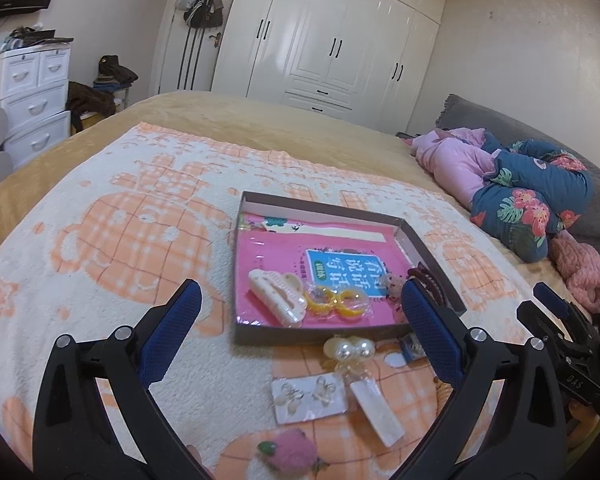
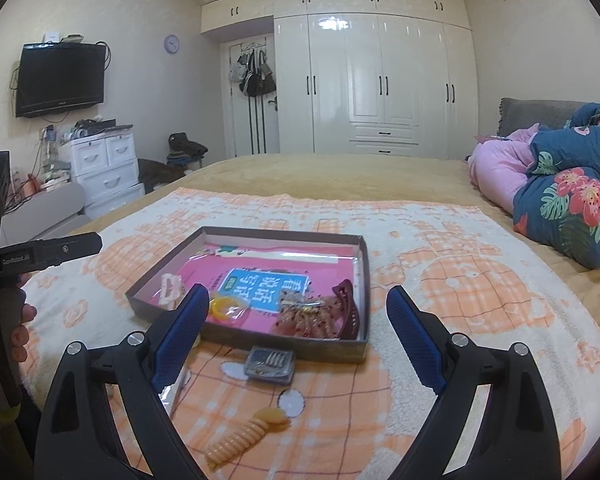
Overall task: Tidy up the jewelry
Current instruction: 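Withdraw both tools from the box and open them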
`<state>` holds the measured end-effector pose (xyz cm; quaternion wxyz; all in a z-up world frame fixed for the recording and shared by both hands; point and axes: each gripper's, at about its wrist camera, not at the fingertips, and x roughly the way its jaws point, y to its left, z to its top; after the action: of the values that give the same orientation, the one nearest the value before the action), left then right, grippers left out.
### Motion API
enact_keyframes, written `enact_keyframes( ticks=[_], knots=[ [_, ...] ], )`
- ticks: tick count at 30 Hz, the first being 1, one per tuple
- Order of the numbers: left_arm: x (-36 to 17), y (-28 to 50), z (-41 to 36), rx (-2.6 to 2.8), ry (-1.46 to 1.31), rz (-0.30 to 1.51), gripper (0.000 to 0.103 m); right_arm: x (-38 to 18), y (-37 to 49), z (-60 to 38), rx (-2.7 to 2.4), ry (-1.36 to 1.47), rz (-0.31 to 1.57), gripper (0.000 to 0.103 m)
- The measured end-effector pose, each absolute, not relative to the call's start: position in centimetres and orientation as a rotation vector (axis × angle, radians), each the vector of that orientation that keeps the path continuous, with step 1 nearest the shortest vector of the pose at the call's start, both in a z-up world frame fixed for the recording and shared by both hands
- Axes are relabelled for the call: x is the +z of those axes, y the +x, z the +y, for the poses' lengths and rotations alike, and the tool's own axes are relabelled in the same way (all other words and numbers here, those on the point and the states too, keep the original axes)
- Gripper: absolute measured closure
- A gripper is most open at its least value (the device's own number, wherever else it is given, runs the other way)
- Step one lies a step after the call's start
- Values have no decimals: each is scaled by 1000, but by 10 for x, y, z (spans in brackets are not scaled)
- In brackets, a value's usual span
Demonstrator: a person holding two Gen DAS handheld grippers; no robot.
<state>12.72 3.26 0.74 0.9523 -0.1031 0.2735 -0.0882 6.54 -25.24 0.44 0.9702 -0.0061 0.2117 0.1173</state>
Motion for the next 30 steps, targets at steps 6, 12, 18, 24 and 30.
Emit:
enact_keyframes(
  ticks=[6, 12, 18, 24, 30],
  knots=[
    [4, 117, 39, -160, -187, 551, 11, 2, 58, -240, 273, -27, 436, 15],
    [-3, 107, 45, -150, -165, 557, 11, -2, 53, -225, 317, -51, 448, 15],
    [-10, 97, 54, -131, -161, 566, 11, -6, 48, -211, 355, -63, 460, 15],
    [-11, 88, 63, -129, -171, 538, 11, -8, 43, -199, 384, -75, 458, 15],
    [-9, 79, 62, -155, -149, 500, 11, -14, 37, -186, 418, -96, 464, 15]
  ],
)
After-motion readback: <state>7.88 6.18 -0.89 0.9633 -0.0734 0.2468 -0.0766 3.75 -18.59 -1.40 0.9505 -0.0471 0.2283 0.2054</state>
